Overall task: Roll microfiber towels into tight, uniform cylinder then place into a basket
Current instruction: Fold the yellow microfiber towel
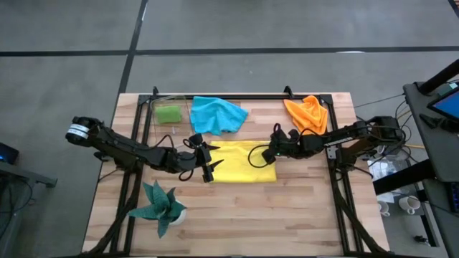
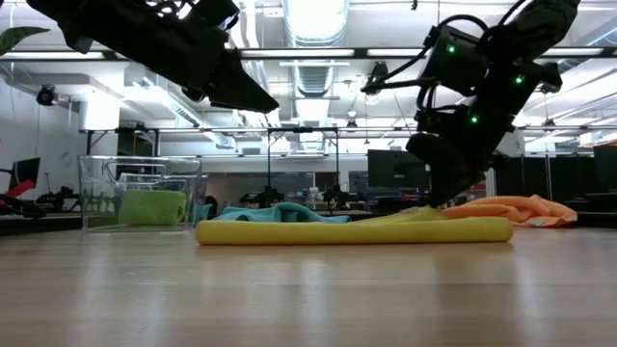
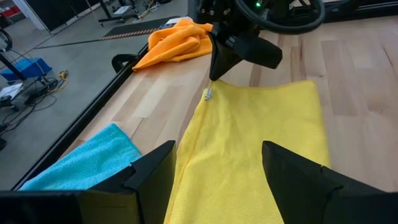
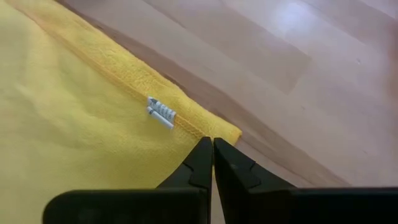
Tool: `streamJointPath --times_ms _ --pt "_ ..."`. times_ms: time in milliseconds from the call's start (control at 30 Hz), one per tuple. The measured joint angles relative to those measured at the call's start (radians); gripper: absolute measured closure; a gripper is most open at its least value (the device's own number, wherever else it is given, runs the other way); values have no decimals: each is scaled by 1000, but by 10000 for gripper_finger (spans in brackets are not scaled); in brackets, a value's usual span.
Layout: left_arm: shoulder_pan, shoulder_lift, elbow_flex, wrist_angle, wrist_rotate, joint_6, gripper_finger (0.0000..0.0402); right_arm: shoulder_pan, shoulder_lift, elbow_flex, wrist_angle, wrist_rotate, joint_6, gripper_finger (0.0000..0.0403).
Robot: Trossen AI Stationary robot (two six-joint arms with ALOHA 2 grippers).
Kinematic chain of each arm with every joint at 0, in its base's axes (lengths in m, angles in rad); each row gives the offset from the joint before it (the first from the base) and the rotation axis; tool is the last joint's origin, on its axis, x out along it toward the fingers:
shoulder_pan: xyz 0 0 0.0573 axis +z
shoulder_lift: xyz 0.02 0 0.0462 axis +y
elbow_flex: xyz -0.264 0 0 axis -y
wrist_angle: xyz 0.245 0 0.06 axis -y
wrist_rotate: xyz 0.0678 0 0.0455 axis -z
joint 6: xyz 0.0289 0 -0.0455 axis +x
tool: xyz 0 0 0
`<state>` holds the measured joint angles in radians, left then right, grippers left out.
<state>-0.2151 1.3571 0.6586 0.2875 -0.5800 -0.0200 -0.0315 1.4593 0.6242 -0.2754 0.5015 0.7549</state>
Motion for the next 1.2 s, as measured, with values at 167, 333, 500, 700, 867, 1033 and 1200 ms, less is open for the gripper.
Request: streamJointPath --times_ms 167,333,500,700,867,1033,1200 --pt "0 0 0 0 0 -1 179 0 1 -8 0 10 13 394" --pt "0 0 0 0 0 -1 179 -7 1 -8 2 34 15 393" --pt "0 0 0 0 0 -1 179 -23 1 -8 2 34 9 358" --pt "0 0 0 0 0 -1 179 -40 1 -8 -1 86 -2 273" --pt "0 0 -5 -1 -35 -32 179 -39 -23 -8 -11 180 -50 210" --pt "33 21 -6 -7 -139 -139 179 -29 -64 -13 -10 181 -60 183" --pt "161 129 72 -123 53 -151 179 -26 -79 -21 -5 170 -61 183"
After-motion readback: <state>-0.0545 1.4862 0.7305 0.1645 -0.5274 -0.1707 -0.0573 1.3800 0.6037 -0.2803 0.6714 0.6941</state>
